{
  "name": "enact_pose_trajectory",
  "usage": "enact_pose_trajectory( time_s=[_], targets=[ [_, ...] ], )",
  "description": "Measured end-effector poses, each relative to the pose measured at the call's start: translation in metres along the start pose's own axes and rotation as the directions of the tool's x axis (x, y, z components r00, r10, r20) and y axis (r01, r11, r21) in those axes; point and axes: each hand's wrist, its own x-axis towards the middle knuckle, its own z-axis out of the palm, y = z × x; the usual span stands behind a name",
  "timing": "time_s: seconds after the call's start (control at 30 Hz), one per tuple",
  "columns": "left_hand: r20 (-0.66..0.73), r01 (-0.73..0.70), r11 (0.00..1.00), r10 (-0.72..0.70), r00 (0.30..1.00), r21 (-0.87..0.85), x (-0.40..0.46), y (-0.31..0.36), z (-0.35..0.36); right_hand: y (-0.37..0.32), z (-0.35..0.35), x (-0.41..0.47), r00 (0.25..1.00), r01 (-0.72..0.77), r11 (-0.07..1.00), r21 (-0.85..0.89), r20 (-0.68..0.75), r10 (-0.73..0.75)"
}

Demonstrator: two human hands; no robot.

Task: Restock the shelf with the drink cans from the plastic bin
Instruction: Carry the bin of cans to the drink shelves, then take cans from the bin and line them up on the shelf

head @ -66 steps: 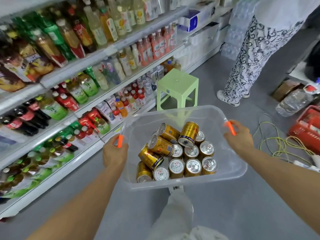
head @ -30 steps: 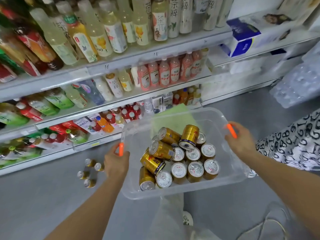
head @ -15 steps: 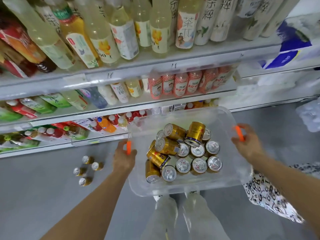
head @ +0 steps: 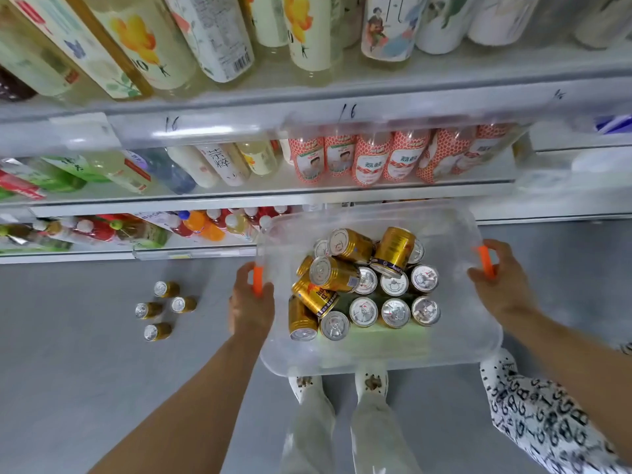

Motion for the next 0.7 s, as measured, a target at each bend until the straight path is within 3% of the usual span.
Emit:
enact_pose_trajectory(
  time_s=[0.23,0.37,0.43,0.47,0.53,0.6,0.63,0.7],
  targets=[
    [0.005,-0.01,1.0,0.01,1.0,-0.013,0.005,0.001,0.001,-0.002,0.003,0.006,0.999,0.016,1.0,0.002,0.035,-0.016],
    [0.002,0.048,0.999,-0.047,0.999,-0.025,0.0,0.007,0.003,-0.008,0.003,0.01,0.994,-0.054,0.998,0.018,0.096,0.052],
    [-0.051,0.065,0.998,-0.064,0.997,0.007,-0.009,0.014,0.006,-0.012,0.005,0.007,0.999,0.003,1.0,0.014,0.035,-0.004],
    [-0.101,0.032,0.998,-0.026,0.995,0.057,-0.016,0.018,0.008,-0.015,0.006,0.004,0.995,0.09,0.995,-0.03,-0.04,-0.092],
    [-0.178,-0.157,0.967,0.193,0.965,0.199,-0.033,0.023,0.012,-0.026,0.009,-0.005,0.922,0.336,0.933,-0.133,-0.158,-0.354],
    [-0.113,-0.408,0.875,0.448,0.887,0.262,-0.041,0.024,0.022,-0.042,0.016,-0.013,0.85,0.505,0.853,-0.129,-0.094,-0.518],
    [-0.046,-0.493,0.831,0.52,0.853,0.258,-0.041,0.023,0.029,-0.048,0.023,-0.015,0.852,0.518,0.85,-0.091,-0.024,-0.522],
    [0.117,-0.501,0.844,0.488,0.865,0.192,-0.035,0.022,0.042,-0.056,0.041,-0.009,0.913,0.396,0.918,-0.006,0.107,-0.393]
  ],
)
